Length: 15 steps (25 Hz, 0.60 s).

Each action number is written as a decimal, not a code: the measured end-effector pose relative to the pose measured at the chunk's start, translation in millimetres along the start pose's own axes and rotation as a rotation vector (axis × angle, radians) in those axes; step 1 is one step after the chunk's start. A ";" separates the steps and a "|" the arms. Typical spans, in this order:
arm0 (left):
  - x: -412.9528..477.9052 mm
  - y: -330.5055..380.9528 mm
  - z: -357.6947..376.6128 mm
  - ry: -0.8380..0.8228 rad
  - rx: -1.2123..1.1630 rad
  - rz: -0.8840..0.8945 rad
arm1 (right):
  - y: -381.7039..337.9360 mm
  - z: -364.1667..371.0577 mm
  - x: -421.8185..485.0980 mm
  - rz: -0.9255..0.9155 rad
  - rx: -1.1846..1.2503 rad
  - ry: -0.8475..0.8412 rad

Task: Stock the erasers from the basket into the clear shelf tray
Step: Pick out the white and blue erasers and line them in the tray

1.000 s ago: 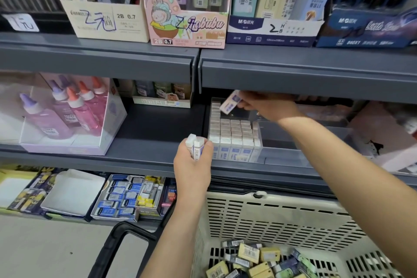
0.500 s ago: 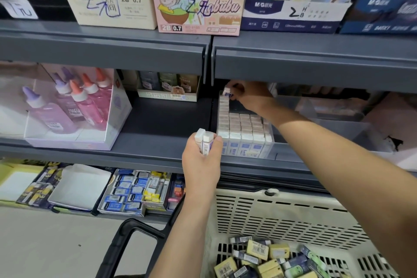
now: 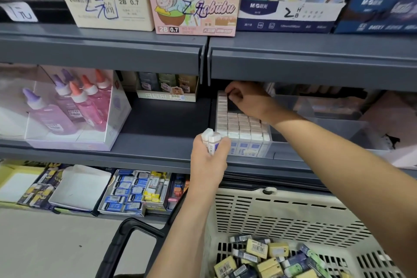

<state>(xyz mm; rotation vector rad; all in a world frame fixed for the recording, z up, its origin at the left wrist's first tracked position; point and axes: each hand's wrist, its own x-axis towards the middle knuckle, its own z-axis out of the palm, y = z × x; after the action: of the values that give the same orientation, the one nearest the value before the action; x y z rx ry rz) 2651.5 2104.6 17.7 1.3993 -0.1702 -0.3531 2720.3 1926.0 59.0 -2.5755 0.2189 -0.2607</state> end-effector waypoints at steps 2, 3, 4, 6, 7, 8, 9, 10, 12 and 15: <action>-0.3 1.5 1.9 -0.062 -0.116 -0.067 | -11.8 -6.7 -23.7 -0.040 0.067 0.049; -0.1 2.9 2.5 -0.077 -0.166 -0.093 | -18.1 -8.6 -38.2 -0.020 0.165 0.042; -0.3 4.2 2.8 -0.088 -0.209 -0.112 | -25.4 -10.5 -52.8 0.010 0.286 0.014; -2.0 6.0 4.3 -0.120 -0.251 -0.133 | -36.9 -13.5 -78.6 0.031 0.429 -0.073; -3.1 6.3 5.7 -0.147 -0.243 -0.133 | -40.6 -14.6 -88.9 0.025 0.436 -0.122; -4.4 6.3 7.2 -0.173 -0.223 -0.130 | -43.6 -15.2 -97.4 0.017 0.441 -0.160; -5.6 6.2 8.1 -0.188 -0.205 -0.127 | -45.2 -15.4 -102.6 0.016 0.440 -0.174; -6.5 6.2 9.0 -0.188 -0.201 -0.126 | -44.6 -15.8 -105.1 0.027 0.430 -0.168; -6.3 6.4 8.1 -0.156 -0.247 -0.137 | -41.6 -17.2 -105.5 0.076 0.395 -0.139; -6.5 8.3 5.4 -0.129 -0.330 -0.155 | -38.4 -19.6 -104.8 0.150 0.413 -0.146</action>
<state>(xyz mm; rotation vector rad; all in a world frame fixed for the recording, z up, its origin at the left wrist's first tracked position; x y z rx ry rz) 2644.9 2102.8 27.3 1.0661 -0.1037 -0.5741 2618.3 1970.3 81.0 -2.1453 0.2718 -0.0534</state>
